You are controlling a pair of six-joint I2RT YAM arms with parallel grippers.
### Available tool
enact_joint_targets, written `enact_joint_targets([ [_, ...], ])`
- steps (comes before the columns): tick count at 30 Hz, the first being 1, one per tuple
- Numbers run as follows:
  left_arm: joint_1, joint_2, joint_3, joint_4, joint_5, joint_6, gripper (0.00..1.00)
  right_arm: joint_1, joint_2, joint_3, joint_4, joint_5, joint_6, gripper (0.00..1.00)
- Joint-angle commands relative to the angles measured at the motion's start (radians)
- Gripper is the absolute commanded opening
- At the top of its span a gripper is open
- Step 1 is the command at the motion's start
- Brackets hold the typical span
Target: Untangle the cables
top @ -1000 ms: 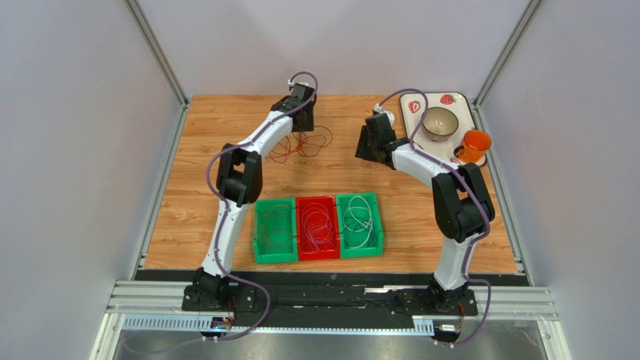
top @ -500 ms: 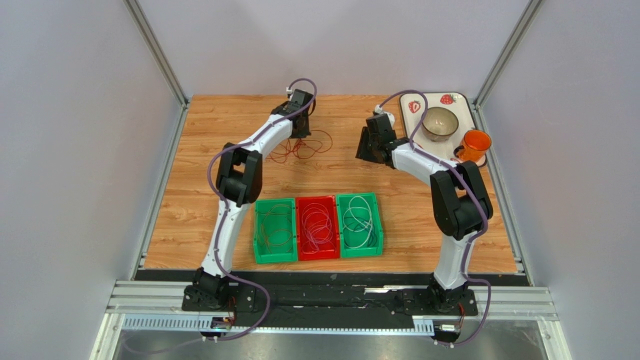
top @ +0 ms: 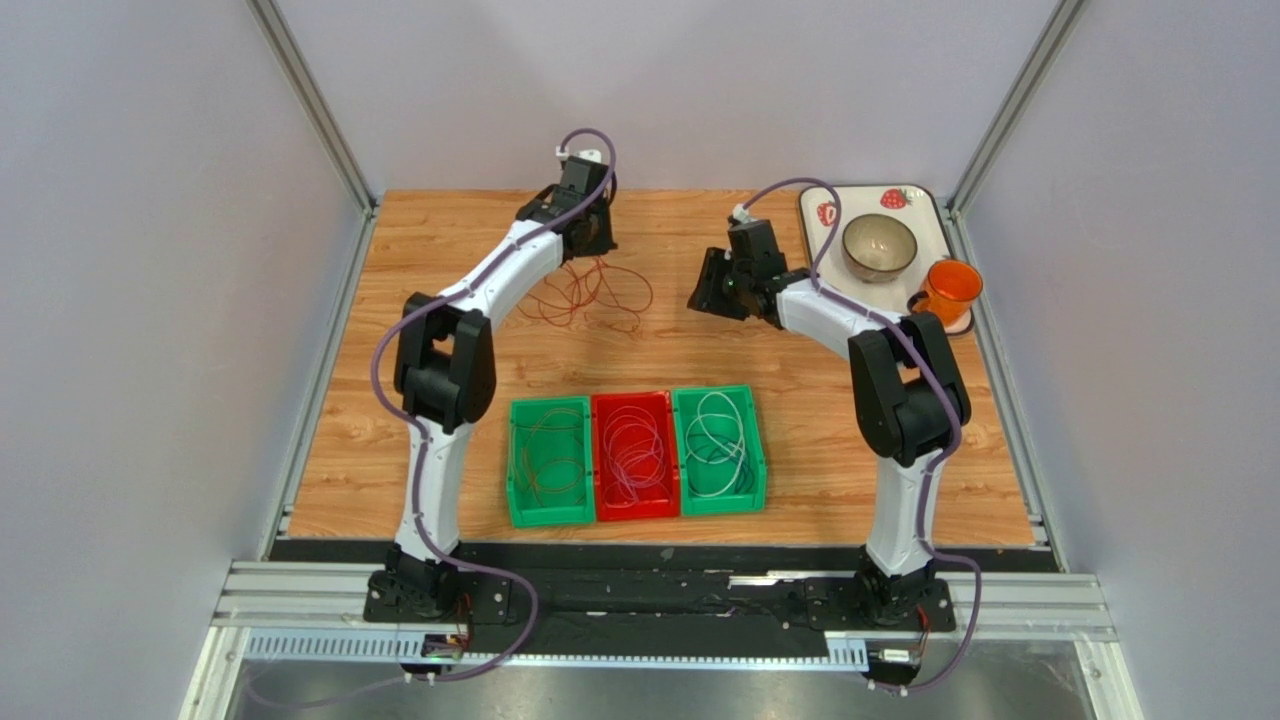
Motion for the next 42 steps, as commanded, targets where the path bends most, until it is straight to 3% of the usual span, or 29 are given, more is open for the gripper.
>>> enact_joint_targets([
  [1,0.004,-0.153,-0.017,0.043,0.036,-0.012,0.0,-0.005,0.02,0.037,0.085,-0.133,-0.006,0.45],
  [4,0.004,-0.214,-0.033,0.028,0.007,0.017,0.0,-0.005,0.035,0.041,0.106,-0.185,-0.004,0.46],
  [8,0.024,-0.268,-0.042,-0.038,-0.198,0.073,0.0,-0.004,0.052,0.066,0.079,-0.19,-0.004,0.46],
  [10,0.071,-0.291,-0.073,-0.055,-0.228,0.059,0.0,-0.007,0.054,0.069,0.077,-0.192,-0.003,0.47],
  [16,0.261,-0.23,-0.179,-0.066,-0.093,-0.081,0.0,-0.004,0.058,0.075,0.066,-0.199,0.001,0.47],
  [17,0.277,-0.209,-0.179,-0.06,-0.026,-0.09,0.0,-0.004,0.063,0.077,0.065,-0.201,0.002,0.47],
  [20,0.3,-0.098,-0.126,-0.077,0.005,-0.085,0.0,-0.004,0.067,0.081,0.063,-0.204,0.002,0.47],
  [26,0.301,0.051,-0.038,-0.118,0.135,-0.107,0.0,-0.005,0.071,0.09,0.057,-0.208,-0.003,0.47],
  [34,0.229,0.037,-0.09,-0.062,0.217,-0.11,0.0,-0.002,0.089,0.101,0.059,-0.257,-0.004,0.52],
  [37,0.2,0.032,-0.127,-0.007,0.312,-0.134,0.0,-0.001,0.104,0.118,0.052,-0.29,-0.006,0.55],
  [42,0.119,-0.001,-0.142,0.075,0.43,-0.053,0.0,0.004,0.14,0.159,0.016,-0.291,-0.013,0.56],
])
